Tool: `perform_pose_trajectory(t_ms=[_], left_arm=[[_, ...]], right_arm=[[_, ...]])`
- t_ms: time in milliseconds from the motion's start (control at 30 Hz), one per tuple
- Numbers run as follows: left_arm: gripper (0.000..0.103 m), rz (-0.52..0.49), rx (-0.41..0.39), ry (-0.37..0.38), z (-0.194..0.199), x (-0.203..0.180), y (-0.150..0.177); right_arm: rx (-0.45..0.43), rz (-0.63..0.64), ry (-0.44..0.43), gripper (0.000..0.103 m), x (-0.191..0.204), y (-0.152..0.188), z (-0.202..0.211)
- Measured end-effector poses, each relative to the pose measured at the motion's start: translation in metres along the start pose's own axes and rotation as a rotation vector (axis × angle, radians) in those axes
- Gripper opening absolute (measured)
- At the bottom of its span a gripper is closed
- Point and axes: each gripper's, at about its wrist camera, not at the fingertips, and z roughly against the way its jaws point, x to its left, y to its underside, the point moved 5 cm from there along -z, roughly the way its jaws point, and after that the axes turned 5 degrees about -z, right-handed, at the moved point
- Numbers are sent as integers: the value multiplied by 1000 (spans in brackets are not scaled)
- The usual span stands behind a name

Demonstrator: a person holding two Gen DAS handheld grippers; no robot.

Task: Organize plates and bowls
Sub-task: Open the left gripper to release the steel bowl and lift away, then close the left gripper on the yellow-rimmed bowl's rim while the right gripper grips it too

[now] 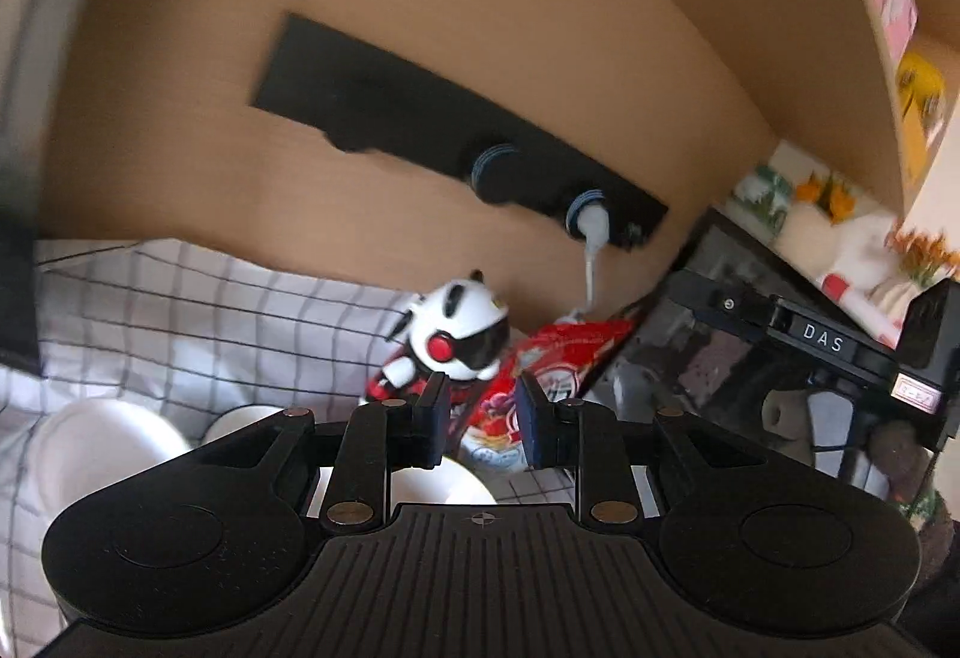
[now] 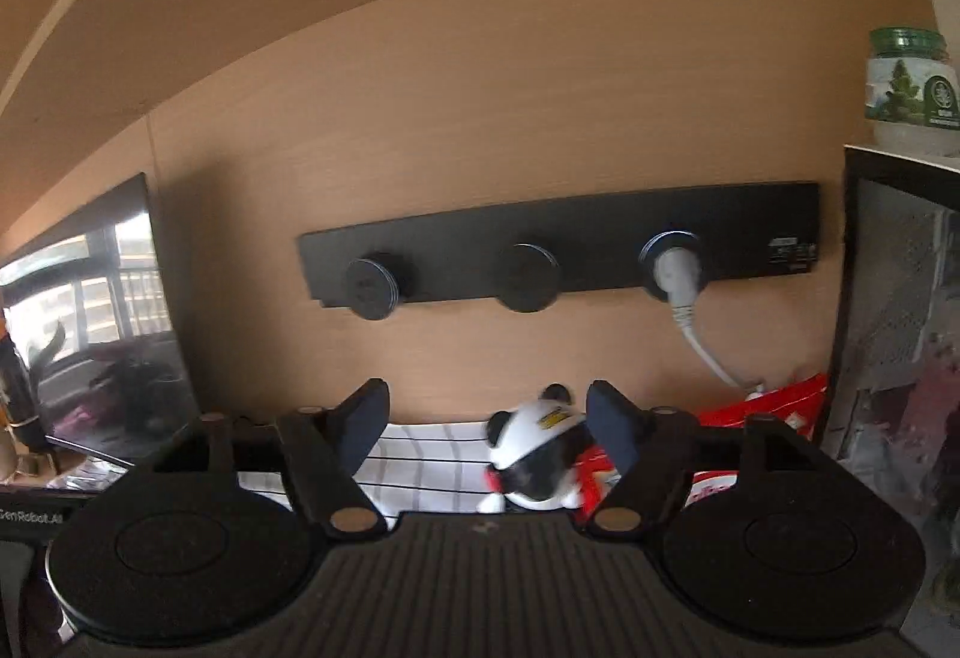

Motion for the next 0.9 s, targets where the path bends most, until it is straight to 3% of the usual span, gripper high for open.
perform_pose_trajectory(t_ms=[167,333,433,600,900], left_arm=[[26,105,196,-88,-81,2,46],[26,283,374,-245,-137,30,111],[26,359,401,-311,-149,39,133],[28,380,446,-379,-160,45,147],[29,418,451,-372,-184,50,151]], right_arm=[[159,-21,-5,73,-39,57,-38],[267,-82,112,73,-95,122,-74],[322,-165,54,68,-116,148,-90],[381,-200,-12,59,-121,173,-118],[432,-188,-6,50,-123,198,-170]])
